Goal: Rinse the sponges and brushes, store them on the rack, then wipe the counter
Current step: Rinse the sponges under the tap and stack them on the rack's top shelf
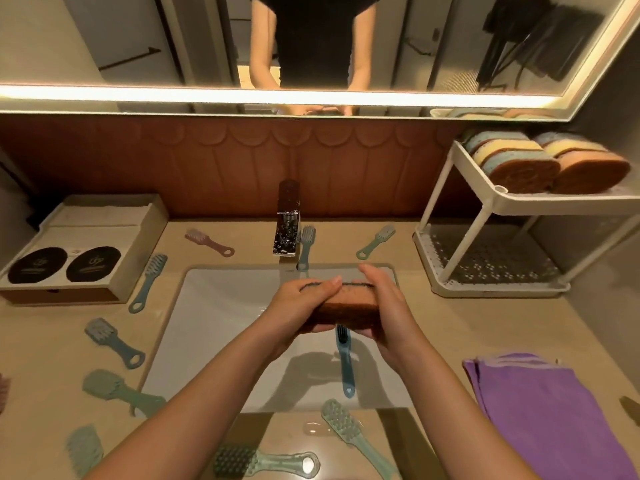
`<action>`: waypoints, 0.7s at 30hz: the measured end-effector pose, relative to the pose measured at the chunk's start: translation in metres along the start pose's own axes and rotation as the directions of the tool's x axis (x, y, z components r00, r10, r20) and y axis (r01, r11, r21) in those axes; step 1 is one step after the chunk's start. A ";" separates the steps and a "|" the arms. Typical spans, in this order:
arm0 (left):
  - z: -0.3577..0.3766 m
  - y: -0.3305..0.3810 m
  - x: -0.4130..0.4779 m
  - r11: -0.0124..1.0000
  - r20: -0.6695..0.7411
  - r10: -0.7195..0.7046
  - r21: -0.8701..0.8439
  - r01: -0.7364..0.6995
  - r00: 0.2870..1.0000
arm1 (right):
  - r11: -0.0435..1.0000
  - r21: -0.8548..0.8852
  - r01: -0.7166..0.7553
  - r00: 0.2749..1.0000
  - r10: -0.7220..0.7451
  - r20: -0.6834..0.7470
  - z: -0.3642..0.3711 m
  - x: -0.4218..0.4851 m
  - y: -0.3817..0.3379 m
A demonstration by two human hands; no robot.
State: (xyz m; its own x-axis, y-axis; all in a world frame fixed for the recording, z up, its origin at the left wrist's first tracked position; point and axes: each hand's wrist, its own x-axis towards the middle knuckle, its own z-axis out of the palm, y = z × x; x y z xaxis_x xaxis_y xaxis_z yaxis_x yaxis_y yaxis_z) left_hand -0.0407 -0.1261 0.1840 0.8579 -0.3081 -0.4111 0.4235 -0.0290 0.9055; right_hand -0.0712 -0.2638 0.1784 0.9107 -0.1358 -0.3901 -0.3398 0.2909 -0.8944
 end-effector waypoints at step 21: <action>0.032 0.016 0.022 0.815 0.050 0.301 0.506 -0.284 0.952 | 0.785 -0.584 0.207 0.945 -0.314 -0.088 -0.013 0.034 -0.007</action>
State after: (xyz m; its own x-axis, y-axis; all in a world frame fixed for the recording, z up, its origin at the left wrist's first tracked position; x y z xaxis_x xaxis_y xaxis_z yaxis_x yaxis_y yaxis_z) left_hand -0.0243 -0.1634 0.1925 0.9299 -0.3498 -0.1139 -0.0457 -0.4170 0.9078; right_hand -0.0412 -0.2830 0.1688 0.9470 -0.3030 -0.1067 -0.2155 -0.3529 -0.9105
